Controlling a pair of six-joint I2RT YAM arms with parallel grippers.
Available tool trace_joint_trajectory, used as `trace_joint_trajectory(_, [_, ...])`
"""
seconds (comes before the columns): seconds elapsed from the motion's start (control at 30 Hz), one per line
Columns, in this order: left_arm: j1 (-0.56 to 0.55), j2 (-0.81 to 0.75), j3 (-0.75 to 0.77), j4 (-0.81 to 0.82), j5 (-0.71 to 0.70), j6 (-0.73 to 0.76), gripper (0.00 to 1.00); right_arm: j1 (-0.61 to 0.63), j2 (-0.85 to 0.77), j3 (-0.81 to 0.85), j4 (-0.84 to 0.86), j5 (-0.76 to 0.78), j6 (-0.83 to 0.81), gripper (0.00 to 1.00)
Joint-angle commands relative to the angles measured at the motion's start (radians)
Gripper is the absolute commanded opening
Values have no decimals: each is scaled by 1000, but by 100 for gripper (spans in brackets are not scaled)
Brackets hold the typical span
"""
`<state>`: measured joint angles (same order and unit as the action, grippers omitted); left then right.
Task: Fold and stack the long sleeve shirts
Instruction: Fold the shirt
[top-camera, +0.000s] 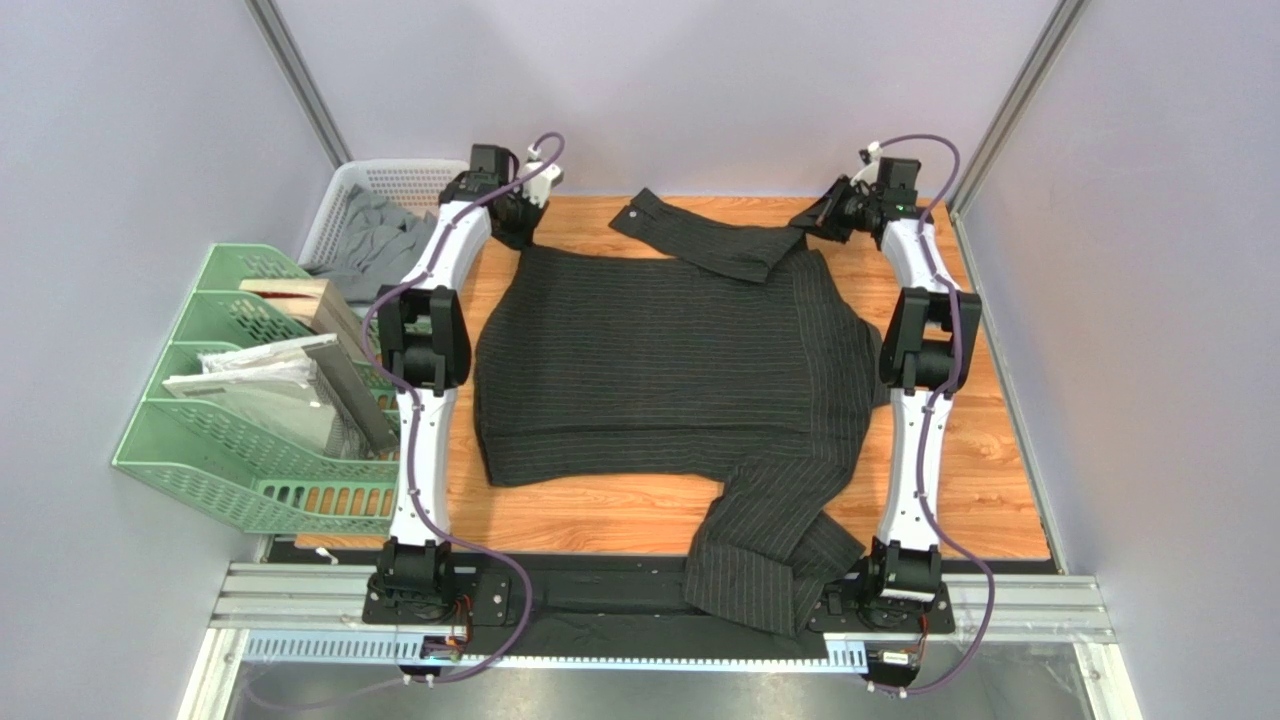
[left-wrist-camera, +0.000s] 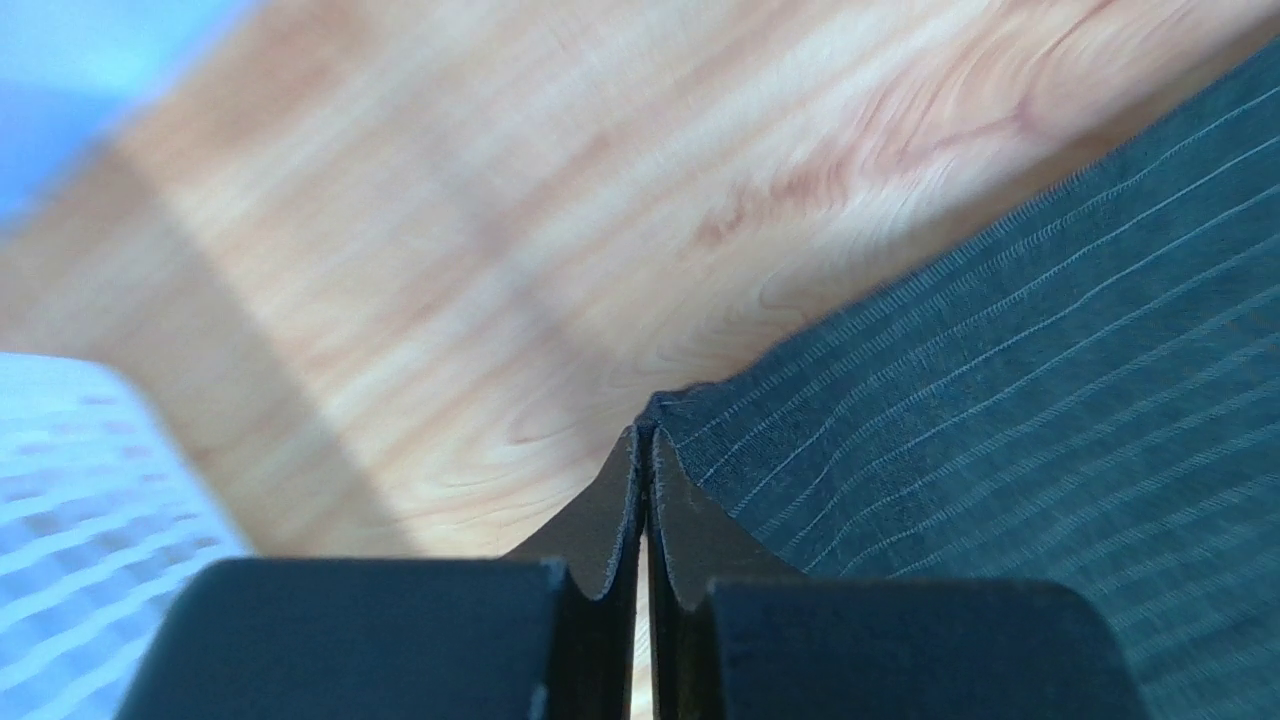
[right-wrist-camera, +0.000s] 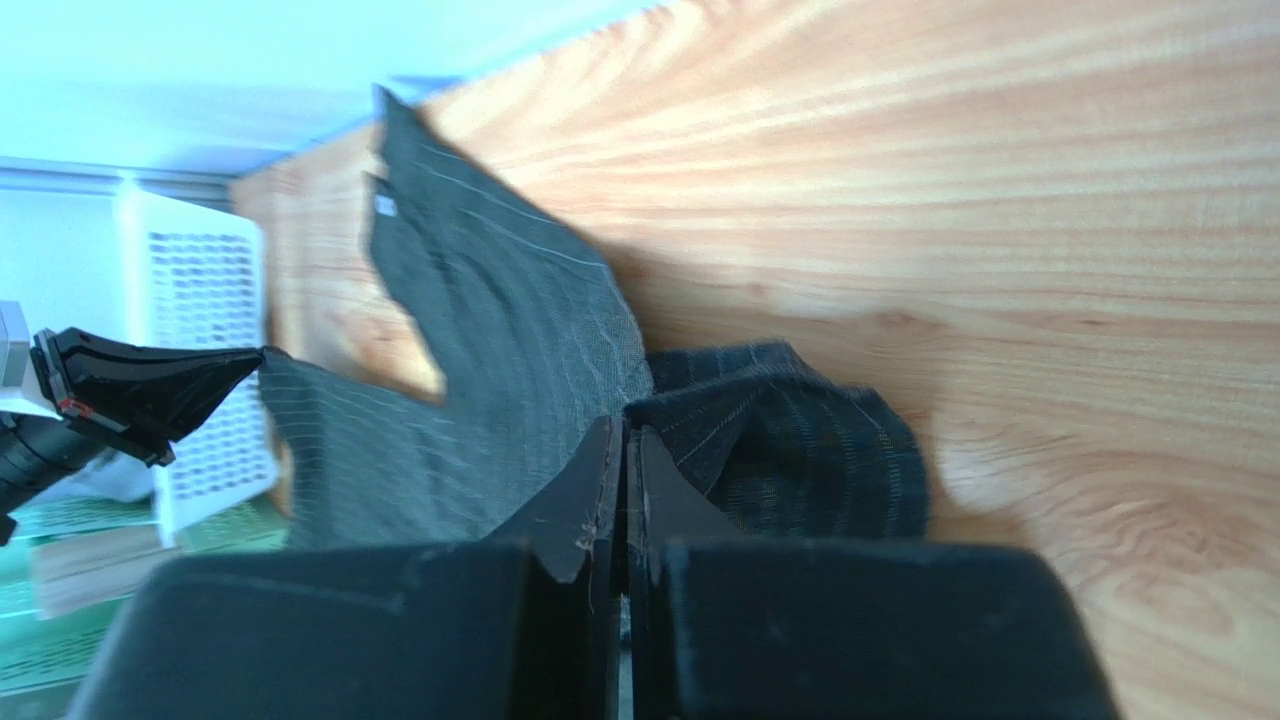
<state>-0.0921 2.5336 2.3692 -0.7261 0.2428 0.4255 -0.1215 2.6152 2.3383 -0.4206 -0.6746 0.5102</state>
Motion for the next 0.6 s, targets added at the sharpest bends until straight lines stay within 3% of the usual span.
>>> trace_joint_trajectory(0.0, [17, -171, -31, 88, 78, 47, 0, -10, -162, 4, 43, -60, 67, 0])
trace_joint_trajectory(0.3, [22, -318, -258, 97, 157, 255, 0, -27, -332, -190, -32, -83, 50, 0])
trace_joint_trajectory(0.57, [43, -456, -458, 198, 188, 315, 0, -33, -596, -470, -112, -117, 17, 0])
